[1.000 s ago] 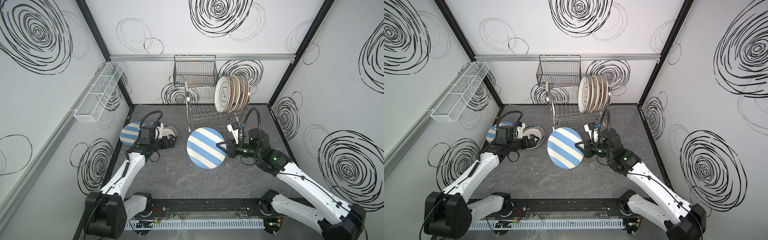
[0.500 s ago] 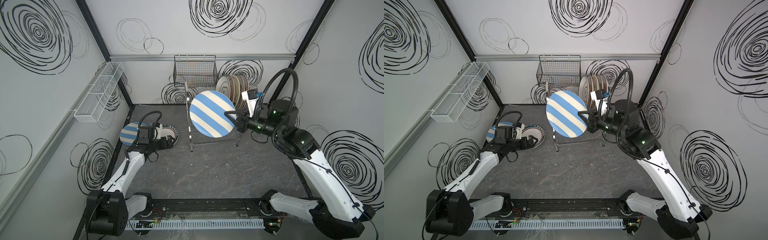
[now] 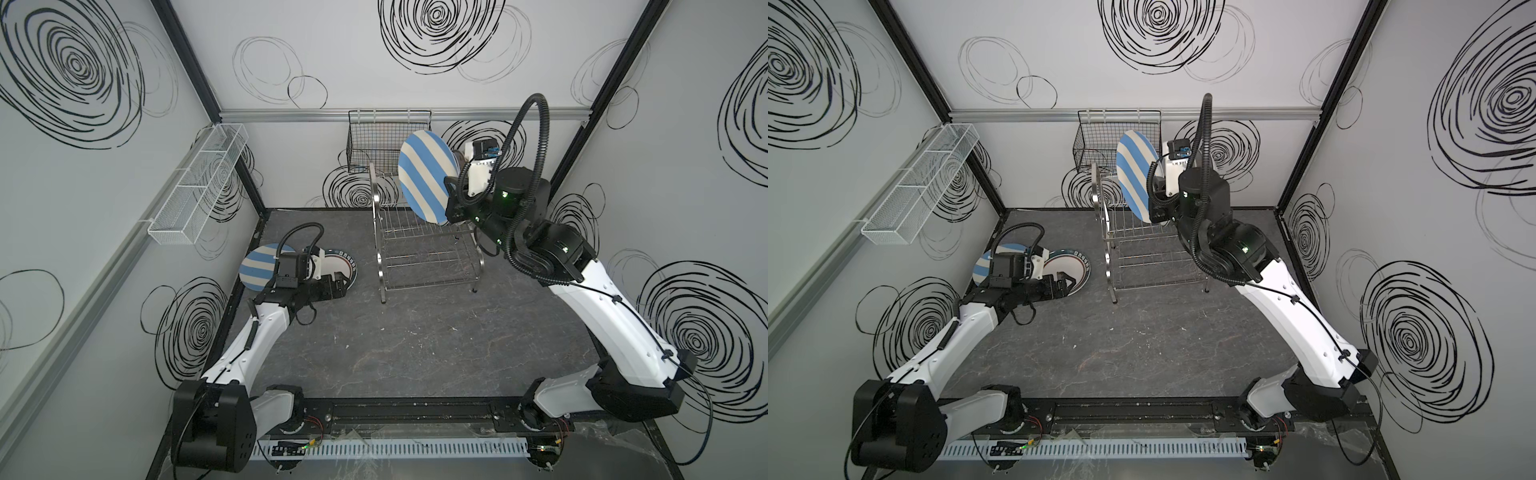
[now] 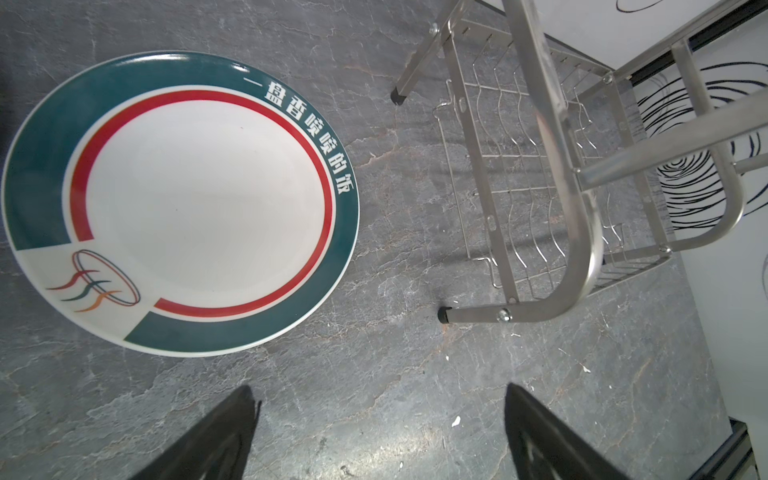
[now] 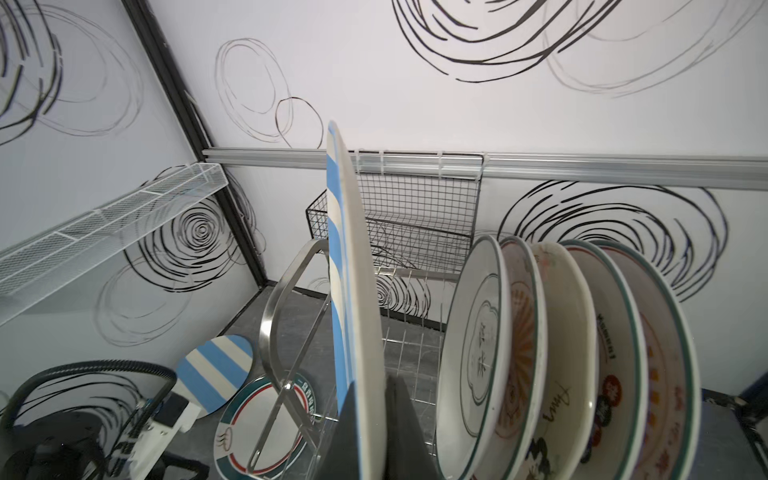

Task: Load the plates into the dish rack
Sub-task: 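Lower the striped plate into the rack slot beside the standing plates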

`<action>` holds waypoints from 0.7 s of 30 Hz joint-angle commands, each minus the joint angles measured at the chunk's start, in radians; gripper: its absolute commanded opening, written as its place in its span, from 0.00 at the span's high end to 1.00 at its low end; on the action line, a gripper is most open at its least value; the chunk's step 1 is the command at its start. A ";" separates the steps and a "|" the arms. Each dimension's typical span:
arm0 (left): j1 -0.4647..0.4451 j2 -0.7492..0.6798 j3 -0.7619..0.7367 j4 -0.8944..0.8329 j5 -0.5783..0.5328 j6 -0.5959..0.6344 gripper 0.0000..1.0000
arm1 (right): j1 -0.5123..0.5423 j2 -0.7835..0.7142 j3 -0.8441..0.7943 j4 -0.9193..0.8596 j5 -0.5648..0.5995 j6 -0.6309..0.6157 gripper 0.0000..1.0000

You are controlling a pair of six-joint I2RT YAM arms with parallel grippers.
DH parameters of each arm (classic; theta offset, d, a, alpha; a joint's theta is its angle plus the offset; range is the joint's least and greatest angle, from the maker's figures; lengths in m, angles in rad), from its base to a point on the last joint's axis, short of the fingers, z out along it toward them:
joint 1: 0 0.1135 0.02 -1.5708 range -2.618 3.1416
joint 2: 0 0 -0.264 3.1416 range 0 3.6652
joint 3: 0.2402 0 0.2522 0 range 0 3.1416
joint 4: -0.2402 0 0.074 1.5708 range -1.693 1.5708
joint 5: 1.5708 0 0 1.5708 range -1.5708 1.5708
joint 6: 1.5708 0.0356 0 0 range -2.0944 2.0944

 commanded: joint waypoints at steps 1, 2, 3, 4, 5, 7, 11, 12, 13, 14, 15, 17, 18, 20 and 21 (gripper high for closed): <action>0.008 -0.014 0.008 0.014 0.007 0.023 0.04 | 0.026 0.017 0.037 0.092 0.258 -0.052 1.00; 0.009 -0.014 0.008 0.013 0.006 0.025 0.04 | 0.038 0.026 0.032 0.109 0.291 -0.069 1.00; 0.009 -0.016 0.008 0.011 0.007 0.025 0.04 | 0.052 0.037 0.020 0.133 0.335 -0.099 1.00; 0.009 -0.016 0.007 0.012 0.015 0.027 0.04 | 0.058 0.051 0.016 0.144 0.374 -0.119 1.00; 0.009 -0.016 0.006 0.012 0.020 0.028 0.04 | 0.059 0.071 0.024 0.140 0.400 -0.129 1.00; 0.009 -0.014 0.006 0.012 0.028 0.028 0.04 | 0.057 0.102 0.040 0.122 0.438 -0.135 1.00; 0.009 -0.013 0.009 0.015 0.033 0.028 0.04 | 0.057 0.124 0.020 0.152 0.460 -0.128 1.00; 0.008 -0.013 0.009 0.017 0.028 0.025 0.04 | 0.055 0.127 0.016 0.160 0.461 -0.125 1.00; 0.009 -0.013 0.009 0.017 0.023 0.024 0.04 | 0.052 0.131 0.015 0.165 0.460 -0.120 1.00; 0.009 -0.013 0.008 0.017 0.020 0.025 0.04 | 0.050 0.132 0.012 0.170 0.449 -0.113 1.00; 0.009 -0.013 0.008 0.017 0.019 0.025 0.04 | 0.047 0.134 0.006 0.179 0.441 -0.106 1.00; 0.009 -0.015 0.007 0.017 0.016 0.024 0.04 | 0.040 0.135 -0.005 0.191 0.421 -0.095 1.00; 0.009 -0.016 0.006 0.016 0.016 0.025 0.04 | 0.033 0.138 -0.005 0.191 0.414 -0.083 1.00; 0.009 -0.017 0.006 0.016 0.014 0.025 0.04 | 0.024 0.140 -0.016 0.199 0.405 -0.075 1.00; 0.009 -0.019 0.008 0.015 0.014 0.025 0.04 | 0.024 0.141 -0.029 0.211 0.415 -0.077 1.00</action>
